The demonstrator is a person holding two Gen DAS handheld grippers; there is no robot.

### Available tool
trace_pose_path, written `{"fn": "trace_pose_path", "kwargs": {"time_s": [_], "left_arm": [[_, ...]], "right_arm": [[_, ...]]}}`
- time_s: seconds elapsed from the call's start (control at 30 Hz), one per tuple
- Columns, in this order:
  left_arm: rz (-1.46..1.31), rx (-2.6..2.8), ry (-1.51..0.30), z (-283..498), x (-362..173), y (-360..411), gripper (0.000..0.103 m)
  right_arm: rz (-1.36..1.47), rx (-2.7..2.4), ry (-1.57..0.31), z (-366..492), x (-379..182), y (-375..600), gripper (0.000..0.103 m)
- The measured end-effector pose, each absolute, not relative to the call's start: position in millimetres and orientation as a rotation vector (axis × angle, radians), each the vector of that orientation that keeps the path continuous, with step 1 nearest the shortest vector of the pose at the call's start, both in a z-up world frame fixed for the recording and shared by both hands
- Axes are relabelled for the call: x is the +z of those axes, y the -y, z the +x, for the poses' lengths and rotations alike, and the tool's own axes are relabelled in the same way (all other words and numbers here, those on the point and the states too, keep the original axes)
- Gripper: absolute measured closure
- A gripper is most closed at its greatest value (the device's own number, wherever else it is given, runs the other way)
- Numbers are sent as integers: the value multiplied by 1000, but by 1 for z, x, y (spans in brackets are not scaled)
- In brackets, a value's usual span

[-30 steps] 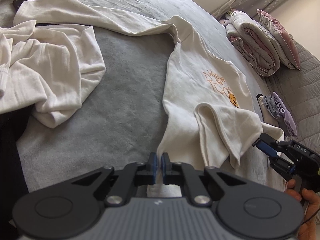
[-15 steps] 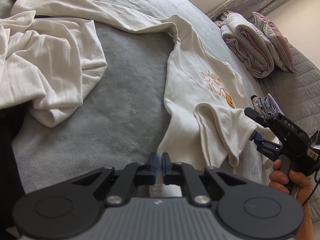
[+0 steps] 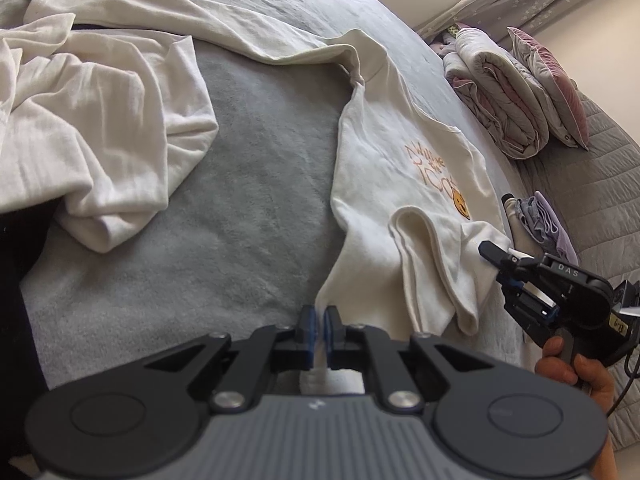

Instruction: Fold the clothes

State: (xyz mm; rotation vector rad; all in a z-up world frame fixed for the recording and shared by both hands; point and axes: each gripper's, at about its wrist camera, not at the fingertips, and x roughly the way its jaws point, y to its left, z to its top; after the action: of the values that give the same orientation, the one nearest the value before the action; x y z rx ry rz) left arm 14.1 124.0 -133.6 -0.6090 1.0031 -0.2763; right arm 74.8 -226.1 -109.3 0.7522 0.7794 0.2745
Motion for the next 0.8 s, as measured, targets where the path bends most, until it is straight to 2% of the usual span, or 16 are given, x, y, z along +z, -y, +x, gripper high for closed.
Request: {"fn": "trace_pose_path", "kwargs": {"time_s": [0.33,0.8], "left_arm": [[-604,-267,-1003,13,-133,-123,96],[-518,-316,-1003,10,-111,-122,99]], "right_arm": [[836,286,-758,48,-103,264,95],[696,178,-826,7,-94,331,96]]}}
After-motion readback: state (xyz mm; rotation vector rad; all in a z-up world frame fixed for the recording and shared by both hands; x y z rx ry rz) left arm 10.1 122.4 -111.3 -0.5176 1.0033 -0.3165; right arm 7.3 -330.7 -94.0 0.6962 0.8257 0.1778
